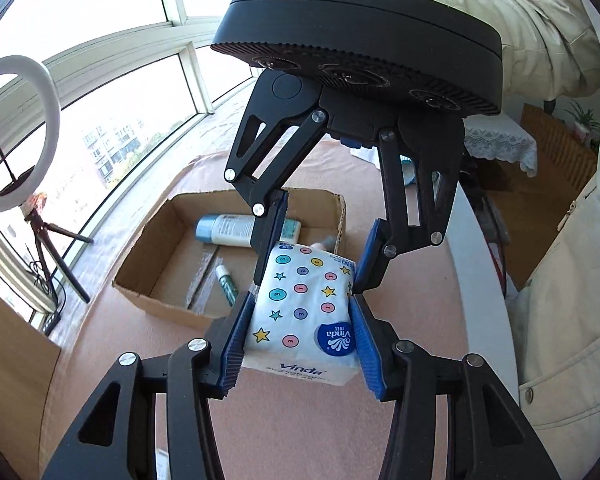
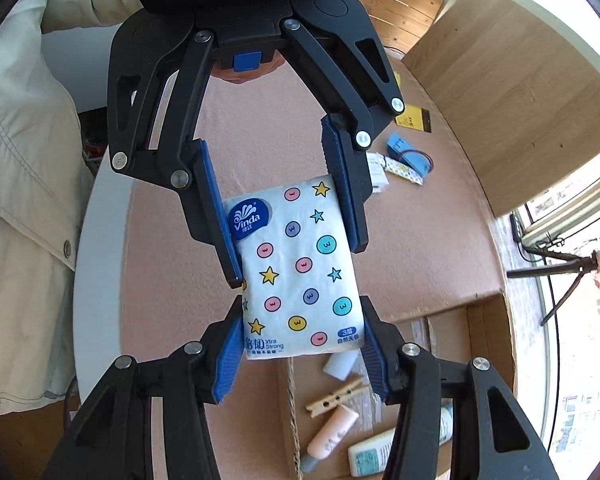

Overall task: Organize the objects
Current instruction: 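Carry the tissue pack into the cardboard box and open both tools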

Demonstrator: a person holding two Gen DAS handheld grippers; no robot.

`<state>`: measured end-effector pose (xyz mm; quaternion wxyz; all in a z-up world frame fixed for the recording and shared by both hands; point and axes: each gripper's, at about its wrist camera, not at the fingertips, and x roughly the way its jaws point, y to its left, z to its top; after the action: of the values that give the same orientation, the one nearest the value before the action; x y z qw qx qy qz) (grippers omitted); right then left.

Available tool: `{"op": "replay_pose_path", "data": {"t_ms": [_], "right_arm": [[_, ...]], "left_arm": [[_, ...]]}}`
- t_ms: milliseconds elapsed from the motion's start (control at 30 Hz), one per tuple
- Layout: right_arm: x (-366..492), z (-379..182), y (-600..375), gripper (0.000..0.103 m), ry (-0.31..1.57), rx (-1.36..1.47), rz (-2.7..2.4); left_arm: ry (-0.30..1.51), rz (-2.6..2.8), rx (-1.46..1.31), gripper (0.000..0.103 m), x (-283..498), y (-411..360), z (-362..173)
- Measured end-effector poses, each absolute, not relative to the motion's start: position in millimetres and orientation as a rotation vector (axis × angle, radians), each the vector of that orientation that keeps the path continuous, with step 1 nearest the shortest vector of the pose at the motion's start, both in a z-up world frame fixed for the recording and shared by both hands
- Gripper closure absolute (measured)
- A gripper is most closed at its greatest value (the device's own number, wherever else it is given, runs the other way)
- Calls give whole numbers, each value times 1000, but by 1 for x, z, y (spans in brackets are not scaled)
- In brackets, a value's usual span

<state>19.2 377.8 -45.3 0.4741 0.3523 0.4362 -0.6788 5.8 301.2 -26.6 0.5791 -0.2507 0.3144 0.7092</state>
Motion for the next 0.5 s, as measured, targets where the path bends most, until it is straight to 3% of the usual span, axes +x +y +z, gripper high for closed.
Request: {"op": "replay_pose_path", "data": {"t_ms": [167, 233, 300, 367, 500], "right_arm": [[13, -42, 440, 55, 1060, 878, -1738], [6, -44, 454, 55, 1074, 849, -1786], [4, -45, 475, 50, 1062, 861, -1849], [-6, -50, 482, 40, 1045, 912, -1891], [-6, -45, 493, 32, 984, 909, -1992]], "left_arm": [[762, 1621, -566, 51, -18, 360, -28], [789, 1651, -571, 46, -29, 378, -28], [825, 1721, -579, 24, -37, 388, -30], [859, 1815, -584, 11, -43, 389, -33], [828, 1915, -650, 9, -48, 369, -37]]}}
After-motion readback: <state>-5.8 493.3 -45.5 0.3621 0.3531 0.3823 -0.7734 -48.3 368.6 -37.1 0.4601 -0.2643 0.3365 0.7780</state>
